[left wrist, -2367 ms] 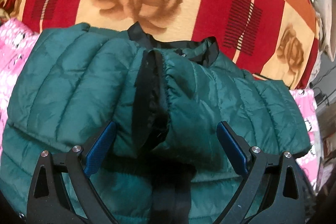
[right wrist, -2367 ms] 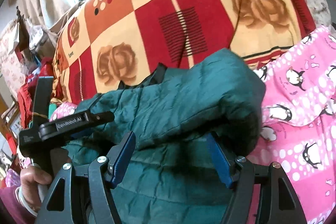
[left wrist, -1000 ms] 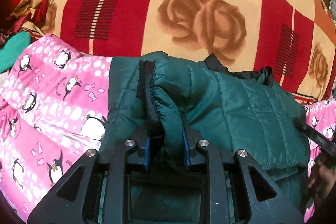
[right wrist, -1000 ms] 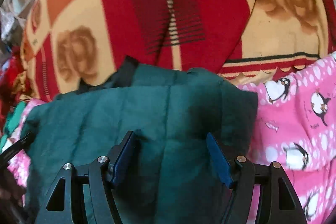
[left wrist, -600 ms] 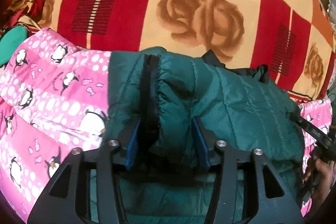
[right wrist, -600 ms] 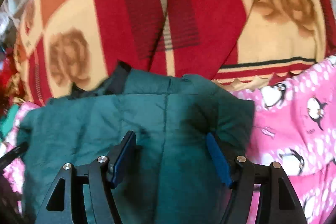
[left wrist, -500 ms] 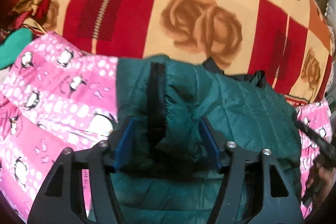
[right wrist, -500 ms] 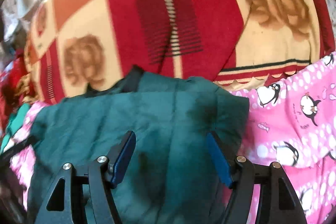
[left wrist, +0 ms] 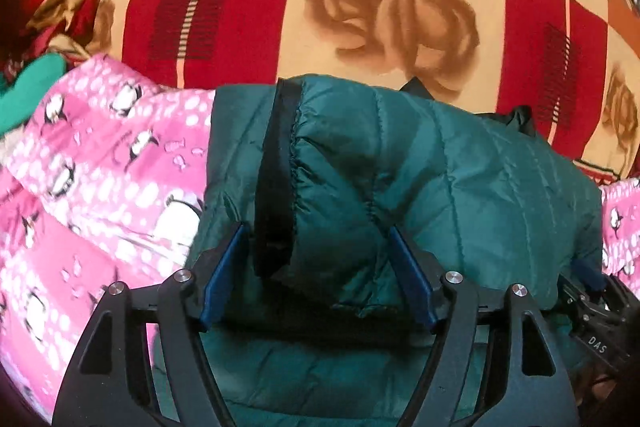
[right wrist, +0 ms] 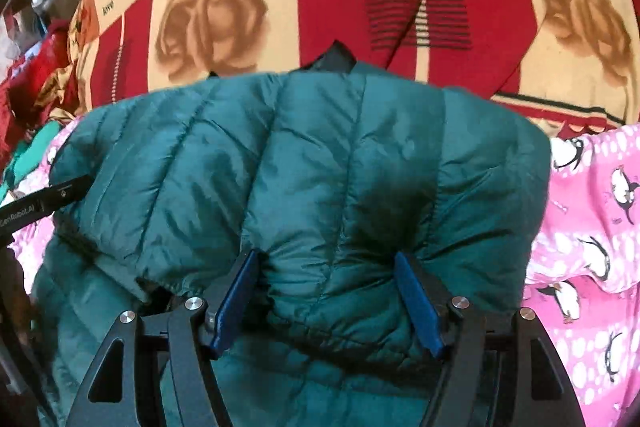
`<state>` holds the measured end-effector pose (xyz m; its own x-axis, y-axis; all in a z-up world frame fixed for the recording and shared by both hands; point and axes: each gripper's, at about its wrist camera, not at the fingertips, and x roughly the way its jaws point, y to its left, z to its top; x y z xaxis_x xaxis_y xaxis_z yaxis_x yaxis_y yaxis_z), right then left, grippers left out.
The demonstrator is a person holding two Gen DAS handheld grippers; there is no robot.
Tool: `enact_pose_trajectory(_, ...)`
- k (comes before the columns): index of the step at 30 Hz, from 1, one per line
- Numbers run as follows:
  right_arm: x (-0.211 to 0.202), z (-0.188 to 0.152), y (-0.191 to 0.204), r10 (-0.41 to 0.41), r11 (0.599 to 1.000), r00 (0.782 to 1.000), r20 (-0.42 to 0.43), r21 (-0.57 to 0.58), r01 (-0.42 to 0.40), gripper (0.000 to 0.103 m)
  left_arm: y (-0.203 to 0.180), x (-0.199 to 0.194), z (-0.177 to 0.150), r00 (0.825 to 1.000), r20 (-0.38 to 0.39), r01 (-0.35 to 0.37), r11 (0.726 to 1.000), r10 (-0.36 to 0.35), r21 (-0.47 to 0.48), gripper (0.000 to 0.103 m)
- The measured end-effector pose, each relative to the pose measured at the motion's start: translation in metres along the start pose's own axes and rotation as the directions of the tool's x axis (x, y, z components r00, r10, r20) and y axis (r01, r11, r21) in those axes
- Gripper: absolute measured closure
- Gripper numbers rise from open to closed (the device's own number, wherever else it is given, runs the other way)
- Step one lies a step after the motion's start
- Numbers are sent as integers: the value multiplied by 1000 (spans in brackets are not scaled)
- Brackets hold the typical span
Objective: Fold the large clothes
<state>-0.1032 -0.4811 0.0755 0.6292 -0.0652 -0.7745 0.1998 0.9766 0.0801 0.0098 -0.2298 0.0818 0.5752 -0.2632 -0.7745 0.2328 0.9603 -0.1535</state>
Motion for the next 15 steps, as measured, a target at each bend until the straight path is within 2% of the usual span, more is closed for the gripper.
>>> enact_pose_trajectory(3,-13,6,-5,21,1000,1000,4,23,-21,35,-1,-1,-3,1000,13,-7,1000,7,2,30)
enact_pose_trajectory(8,-43,20,7,51,998,994,101,18,-53,35,-1,0,-5,1000,8,-13,1000,13,1,28)
enact_pose_trajectory(11,-32,32,31,75,997,993,89,-34,-72,35,-3,2,-6,1000,12,-17,1000,17,1,26)
enact_pose_trajectory(15,6,33,53,37,997,999,18,-72,-36,35,-3,3,-7,1000,14,-22,1000,22,7,25)
